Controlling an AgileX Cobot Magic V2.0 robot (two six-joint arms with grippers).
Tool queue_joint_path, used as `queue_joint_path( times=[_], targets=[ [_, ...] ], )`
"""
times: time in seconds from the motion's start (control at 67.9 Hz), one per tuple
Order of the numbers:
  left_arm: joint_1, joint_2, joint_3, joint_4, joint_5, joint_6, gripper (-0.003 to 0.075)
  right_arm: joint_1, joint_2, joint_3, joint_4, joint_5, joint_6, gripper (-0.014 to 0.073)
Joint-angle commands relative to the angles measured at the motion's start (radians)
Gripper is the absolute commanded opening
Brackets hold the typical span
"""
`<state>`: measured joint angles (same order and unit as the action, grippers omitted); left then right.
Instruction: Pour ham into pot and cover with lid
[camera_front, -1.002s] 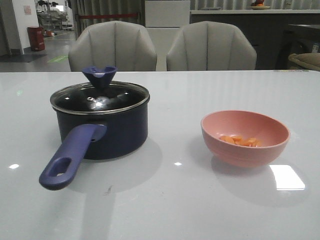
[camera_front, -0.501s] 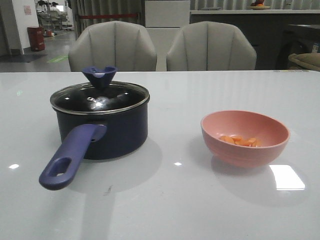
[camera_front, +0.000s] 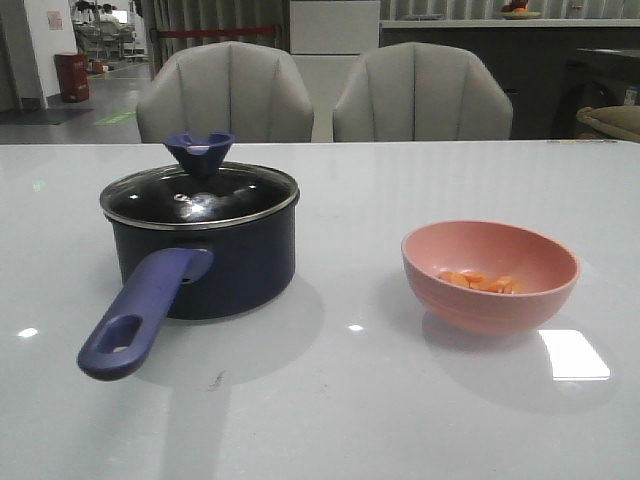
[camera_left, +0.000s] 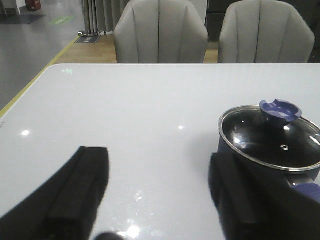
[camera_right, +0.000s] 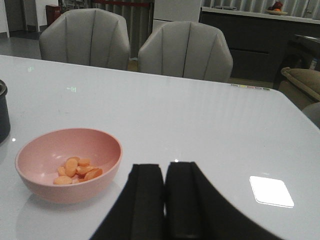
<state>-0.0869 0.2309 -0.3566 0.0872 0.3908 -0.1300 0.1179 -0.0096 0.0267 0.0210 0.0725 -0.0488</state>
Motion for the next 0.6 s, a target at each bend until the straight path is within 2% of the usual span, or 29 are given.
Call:
queue_joint_path(
  times=[0.0,0.28,0.589],
  targets=[
    [0.002,0.043,-0.037,0.003,-0.072,-0.011,0.0608,-0.006,-0.02,-0.005,-0.014,-0.09,-0.005,0.0158],
    [-0.05,0.218,-0.162,-0.015,-0.012,-0.011,0.0607,-0.006,-0.02,-0.005,-0.014,-0.09,-0.005,0.0158],
    [-0.159,0.627,-0.448,-0.1,0.083,-0.011,0.0607,-0.006,-0.02,-0.005,-0.014,-0.09,-0.005,0.0158]
  ],
)
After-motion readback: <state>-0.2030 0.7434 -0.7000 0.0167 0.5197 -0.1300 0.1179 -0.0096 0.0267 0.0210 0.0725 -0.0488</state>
